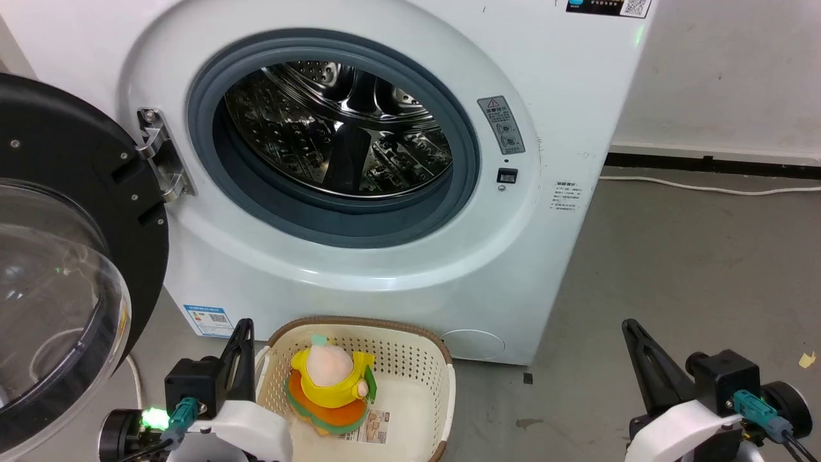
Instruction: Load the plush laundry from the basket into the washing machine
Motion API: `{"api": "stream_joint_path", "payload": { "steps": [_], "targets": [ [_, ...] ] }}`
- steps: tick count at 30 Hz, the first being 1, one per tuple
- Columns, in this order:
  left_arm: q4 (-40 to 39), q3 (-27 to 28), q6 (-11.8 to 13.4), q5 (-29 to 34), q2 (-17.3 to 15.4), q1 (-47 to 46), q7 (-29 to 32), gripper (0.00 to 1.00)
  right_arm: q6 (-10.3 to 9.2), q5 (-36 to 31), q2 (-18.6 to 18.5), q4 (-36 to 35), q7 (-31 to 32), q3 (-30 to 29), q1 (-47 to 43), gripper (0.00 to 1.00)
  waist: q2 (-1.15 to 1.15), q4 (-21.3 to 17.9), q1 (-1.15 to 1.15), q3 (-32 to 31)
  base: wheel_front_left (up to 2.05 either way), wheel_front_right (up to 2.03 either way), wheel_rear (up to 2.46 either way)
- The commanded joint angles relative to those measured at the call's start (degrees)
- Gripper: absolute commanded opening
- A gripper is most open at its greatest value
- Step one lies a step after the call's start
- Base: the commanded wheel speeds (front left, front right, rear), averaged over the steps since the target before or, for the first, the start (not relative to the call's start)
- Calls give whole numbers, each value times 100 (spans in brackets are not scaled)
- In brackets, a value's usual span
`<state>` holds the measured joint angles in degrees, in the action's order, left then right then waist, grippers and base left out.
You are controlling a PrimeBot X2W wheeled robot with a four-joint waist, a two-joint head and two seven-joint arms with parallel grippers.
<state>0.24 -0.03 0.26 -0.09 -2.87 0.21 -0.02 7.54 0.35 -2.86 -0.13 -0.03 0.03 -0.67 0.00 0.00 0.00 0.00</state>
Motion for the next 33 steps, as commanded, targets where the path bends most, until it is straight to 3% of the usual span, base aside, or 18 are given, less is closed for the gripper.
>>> {"api": "stream_joint_path", "payload": {
  "steps": [1, 33],
  "targets": [
    [-24, 3, -26, 9, 0, -21, 2, 0, -5, -35, -1, 13, 3, -3, 67, 0, 0, 0, 0, 0, 0, 0, 0],
    [-24, 3, -26, 9, 0, -21, 2, 0, -5, -35, -1, 13, 3, -3, 67, 0, 0, 0, 0, 0, 0, 0, 0]
  ]
}}
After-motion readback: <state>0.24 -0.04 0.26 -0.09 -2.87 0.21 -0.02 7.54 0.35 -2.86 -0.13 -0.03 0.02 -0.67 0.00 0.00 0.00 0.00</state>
